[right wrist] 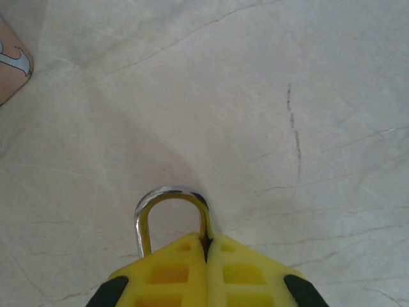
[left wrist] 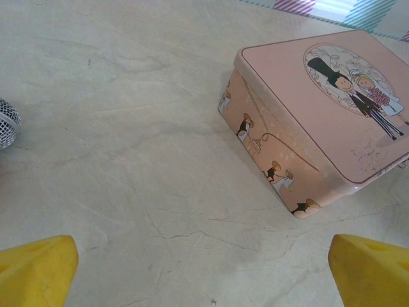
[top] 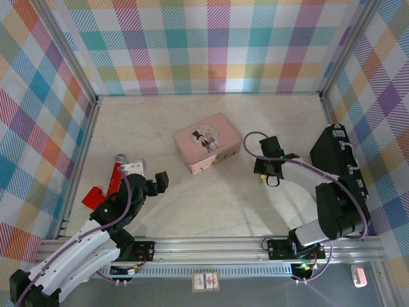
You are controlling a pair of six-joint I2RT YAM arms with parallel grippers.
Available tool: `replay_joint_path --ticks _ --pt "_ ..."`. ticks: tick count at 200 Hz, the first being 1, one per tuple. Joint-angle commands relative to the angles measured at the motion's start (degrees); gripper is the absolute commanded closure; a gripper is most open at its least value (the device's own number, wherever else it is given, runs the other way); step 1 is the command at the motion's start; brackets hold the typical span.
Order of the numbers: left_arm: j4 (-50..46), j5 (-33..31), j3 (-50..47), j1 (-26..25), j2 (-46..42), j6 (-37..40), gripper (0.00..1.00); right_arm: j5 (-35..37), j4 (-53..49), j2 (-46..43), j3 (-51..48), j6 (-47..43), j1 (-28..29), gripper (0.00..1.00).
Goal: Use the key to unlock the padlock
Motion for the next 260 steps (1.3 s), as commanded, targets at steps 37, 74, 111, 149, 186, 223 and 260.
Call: replay_joint_path --ticks 37,74,111,149,186,223,260 --pt "0.63 -1.76 -0.81 0.63 -0.94 0.53 0.00 -1.07 0.42 3.02 2.73 -1.71 -0.49 1.00" --pt "0.56 -1.93 -0.81 0.61 -0.96 0.60 0.00 -0.38 -1.40 4.59 4.36 -2.64 -0.55 0.96" --pt "0.44 -2.17 -0.84 0.62 -1.16 0.52 0.00 -0.90 -1.06 3.54 4.40 -3.98 -0.57 0.91" --pt "0.27 -2.38 -0.89 0.64 -1.40 0.53 0.00 -0.56 -2.75 3.16 5.19 -4.13 -0.63 0.87" --pt "0.36 -2.47 -0.98 0.61 -1.42 0.59 0.00 -0.47 -4.54 1.55 6.04 -5.58 -0.70 0.83" --pt "0.27 -2.70 -0.98 0.61 -1.53 0.53 0.00 -0.82 -7.03 0.01 7.08 -6.79 -0.84 0.76" --pt "-1.23 -2.99 0.30 0.62 -1.60 0.47 0.00 -2.10 -8.89 -6.98 7.39 -6.92 -0.84 0.75"
